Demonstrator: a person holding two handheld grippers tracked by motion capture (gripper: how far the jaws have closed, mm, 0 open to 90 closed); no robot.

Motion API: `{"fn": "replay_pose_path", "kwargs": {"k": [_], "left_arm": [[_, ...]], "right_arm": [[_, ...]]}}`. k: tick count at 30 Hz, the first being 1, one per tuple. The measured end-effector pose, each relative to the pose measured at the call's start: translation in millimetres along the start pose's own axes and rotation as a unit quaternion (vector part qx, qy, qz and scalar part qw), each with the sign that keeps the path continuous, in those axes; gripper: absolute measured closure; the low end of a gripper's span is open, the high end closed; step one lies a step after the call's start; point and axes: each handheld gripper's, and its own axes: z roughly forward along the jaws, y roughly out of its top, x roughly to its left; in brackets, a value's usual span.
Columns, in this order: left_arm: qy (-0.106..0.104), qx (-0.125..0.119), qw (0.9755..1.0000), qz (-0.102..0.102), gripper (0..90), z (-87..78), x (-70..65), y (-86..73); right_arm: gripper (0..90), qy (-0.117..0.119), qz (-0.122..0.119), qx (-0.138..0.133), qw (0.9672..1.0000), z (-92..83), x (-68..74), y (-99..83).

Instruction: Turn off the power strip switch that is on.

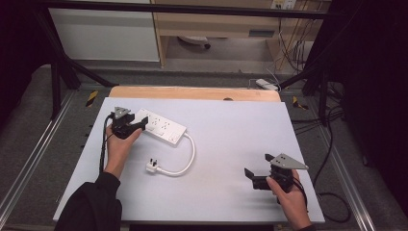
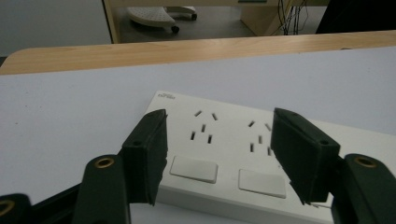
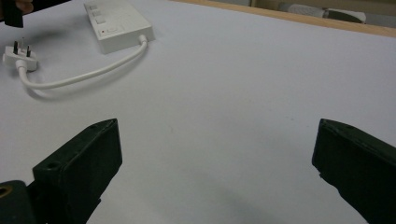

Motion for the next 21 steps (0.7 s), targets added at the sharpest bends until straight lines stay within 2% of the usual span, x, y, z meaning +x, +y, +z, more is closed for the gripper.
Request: {"fn": "replay_pose_path", "kwargs": {"k": [5, 10, 13, 21], "left_arm": [[-0.003, -0.005, 1.0000, 0.003, 22.3, -6.9, -7.0, 5.3], [-0.011, -0.013, 0.9998, 0.006, 13.4, -17.1, -14.3, 10.3], [-0.011, -0.021, 0.9997, 0.005, 12.7, -25.2, -18.5, 13.4], [-0.038, -0.032, 0.9987, -0.006, 10.7, -48.9, -28.4, 18.2]], "right_arm": [[2.0, 0.001, 0.000, 0.000, 1.0000, 0.1, 0.4, 0.1], [2.0, 0.002, -0.003, 0.000, 1.0000, -0.2, 0.2, 0.2], [2.0, 0.002, -0.003, 0.000, 1.0000, -0.2, 0.5, 0.2], [2.0, 0.002, 0.001, 0.000, 1.0000, 0.3, 1.6, 0.4]]}}
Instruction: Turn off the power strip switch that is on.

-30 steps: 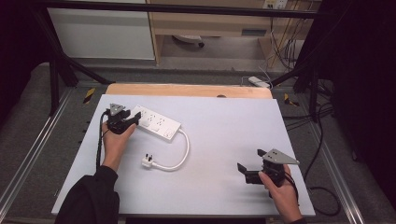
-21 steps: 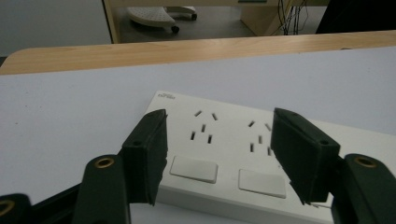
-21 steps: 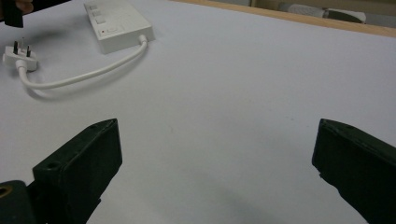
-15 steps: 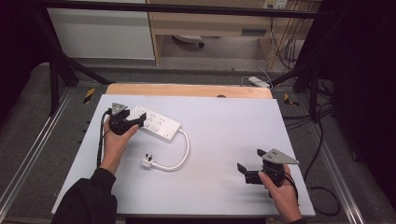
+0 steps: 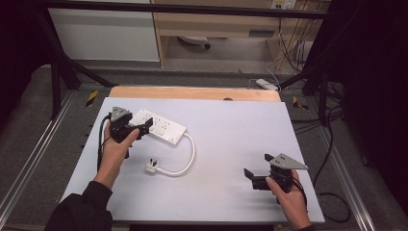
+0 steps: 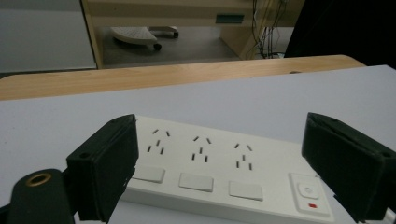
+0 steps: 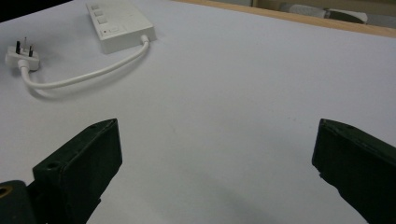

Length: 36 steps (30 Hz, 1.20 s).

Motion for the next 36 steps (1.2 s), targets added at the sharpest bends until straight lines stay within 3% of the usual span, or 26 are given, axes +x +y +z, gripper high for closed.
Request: {"fn": "replay_pose_path", "kwargs": {"k": [8, 16, 29, 36], "left_arm": [[-0.008, -0.012, 0.9999, -0.002, 10.3, -22.6, -4.0, 3.4], [-0.018, -0.022, 0.9996, 0.001, 10.0, -47.2, -6.2, -5.0], [-0.029, -0.029, 0.9991, -0.007, 9.9, -85.0, -13.0, -38.8], [-0.040, -0.024, 0.9989, 0.003, 10.2, -99.2, -19.3, -58.7]], "right_arm": [[2.0, 0.000, -0.001, 0.001, 1.0000, -0.2, -0.4, -0.1], [2.0, -0.001, -0.001, 0.001, 1.0000, -0.3, -0.8, -0.2], [2.1, -0.002, -0.004, 0.003, 1.0000, 0.4, -1.1, -0.5], [2.0, -0.003, -0.004, 0.003, 1.0000, 0.1, -1.3, -0.8]]}}
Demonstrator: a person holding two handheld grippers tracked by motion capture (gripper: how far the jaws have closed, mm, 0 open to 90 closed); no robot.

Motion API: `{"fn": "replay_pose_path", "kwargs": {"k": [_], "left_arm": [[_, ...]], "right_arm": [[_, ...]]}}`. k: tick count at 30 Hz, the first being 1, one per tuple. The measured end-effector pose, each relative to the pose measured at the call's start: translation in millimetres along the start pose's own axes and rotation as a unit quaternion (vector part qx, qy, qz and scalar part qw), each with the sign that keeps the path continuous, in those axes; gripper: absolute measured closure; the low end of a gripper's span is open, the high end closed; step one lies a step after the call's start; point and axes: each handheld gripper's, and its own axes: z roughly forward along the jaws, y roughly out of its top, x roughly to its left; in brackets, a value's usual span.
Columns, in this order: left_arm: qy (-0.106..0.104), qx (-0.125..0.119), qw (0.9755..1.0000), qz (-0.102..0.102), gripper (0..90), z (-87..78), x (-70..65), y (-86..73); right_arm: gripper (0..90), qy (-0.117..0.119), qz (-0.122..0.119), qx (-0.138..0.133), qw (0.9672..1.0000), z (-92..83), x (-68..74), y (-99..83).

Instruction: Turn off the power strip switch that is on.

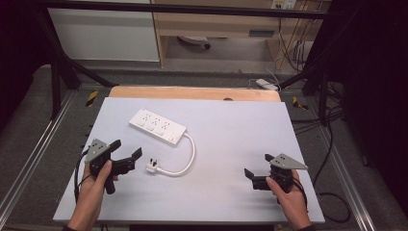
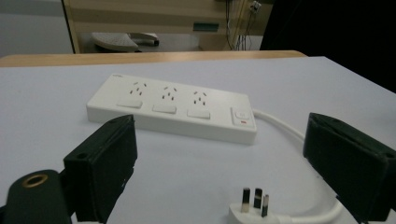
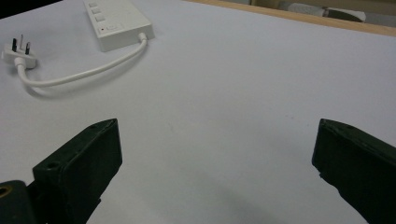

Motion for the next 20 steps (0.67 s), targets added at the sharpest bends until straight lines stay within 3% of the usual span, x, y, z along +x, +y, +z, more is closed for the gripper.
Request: {"fn": "replay_pose_path", "kwargs": {"k": [7, 13, 17, 20], "left_arm": [[-0.016, 0.012, 0.9997, 0.013, 10.2, -13.9, -7.5, -15.2], [-0.012, 0.033, 0.9991, 0.024, 9.5, -23.5, -5.2, -29.2], [-0.002, 0.049, 0.9986, 0.021, 9.5, -25.3, -0.1, -41.9], [0.003, 0.044, 0.9989, 0.014, 9.6, -25.9, 1.3, -40.6]], "right_arm": [[2.0, -0.002, 0.000, 0.000, 1.0000, 0.0, -0.3, -0.1], [2.0, -0.014, 0.002, 0.009, 0.9999, 0.6, -1.8, -1.5], [2.4, -0.040, 0.010, 0.037, 0.9984, 4.2, -5.9, -6.4], [2.8, -0.078, 0.012, 0.086, 0.9932, 12.0, -12.3, -14.3]]}}
